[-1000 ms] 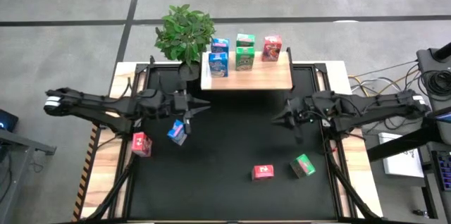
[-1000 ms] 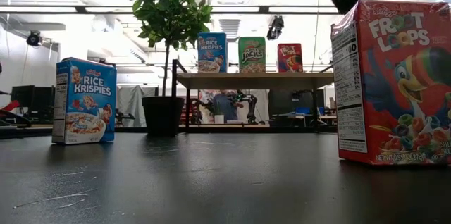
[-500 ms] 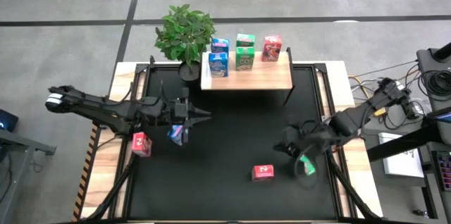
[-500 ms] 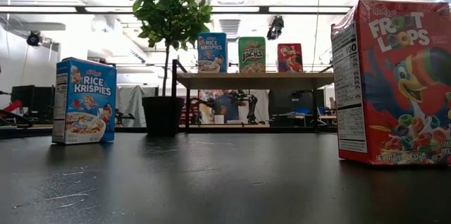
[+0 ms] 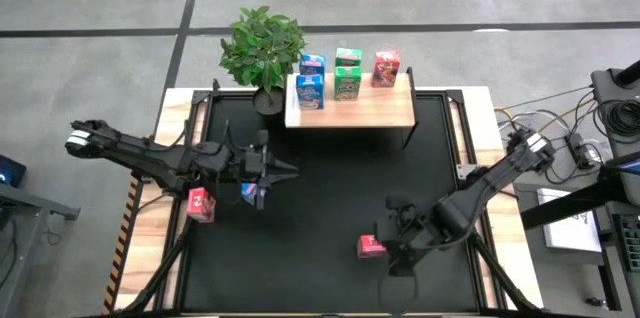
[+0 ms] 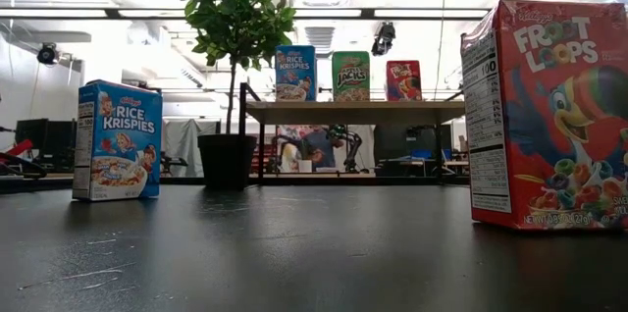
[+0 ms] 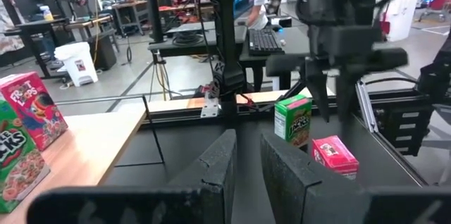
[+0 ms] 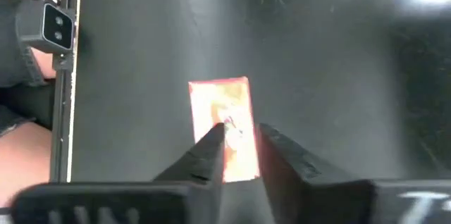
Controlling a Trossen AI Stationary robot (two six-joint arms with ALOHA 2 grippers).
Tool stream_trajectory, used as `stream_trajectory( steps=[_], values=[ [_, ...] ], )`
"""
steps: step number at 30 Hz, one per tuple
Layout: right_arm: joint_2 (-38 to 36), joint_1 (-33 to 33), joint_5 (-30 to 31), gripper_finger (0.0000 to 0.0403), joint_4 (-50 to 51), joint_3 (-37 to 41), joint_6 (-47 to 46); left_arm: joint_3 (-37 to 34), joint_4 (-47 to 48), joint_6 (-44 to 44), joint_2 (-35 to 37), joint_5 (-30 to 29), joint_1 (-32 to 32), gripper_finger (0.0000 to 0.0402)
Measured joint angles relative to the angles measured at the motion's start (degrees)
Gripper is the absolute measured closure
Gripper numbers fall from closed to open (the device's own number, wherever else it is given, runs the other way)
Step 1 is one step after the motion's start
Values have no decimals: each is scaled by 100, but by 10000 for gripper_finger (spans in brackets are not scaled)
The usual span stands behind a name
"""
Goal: Stack cereal on shelf
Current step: Put the right red cereal box on the shelf, aligned with the other red cereal box
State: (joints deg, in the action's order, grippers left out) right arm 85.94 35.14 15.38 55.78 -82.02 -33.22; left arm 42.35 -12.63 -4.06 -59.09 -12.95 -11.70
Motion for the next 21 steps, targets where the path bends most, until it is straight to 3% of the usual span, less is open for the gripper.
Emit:
stream_trajectory(
  steps=[12,16,21],
  values=[
    [837,50,-48,119,572,-492,140,0,-43,182,2,0,-11,352],
    [1051,49,-87,91,683,-485,13,0,-66,175,2,0,-11,352],
    [1313,21,-235,100,689,-458,29,-2,-73,168,2,0,-11,352]
  ],
)
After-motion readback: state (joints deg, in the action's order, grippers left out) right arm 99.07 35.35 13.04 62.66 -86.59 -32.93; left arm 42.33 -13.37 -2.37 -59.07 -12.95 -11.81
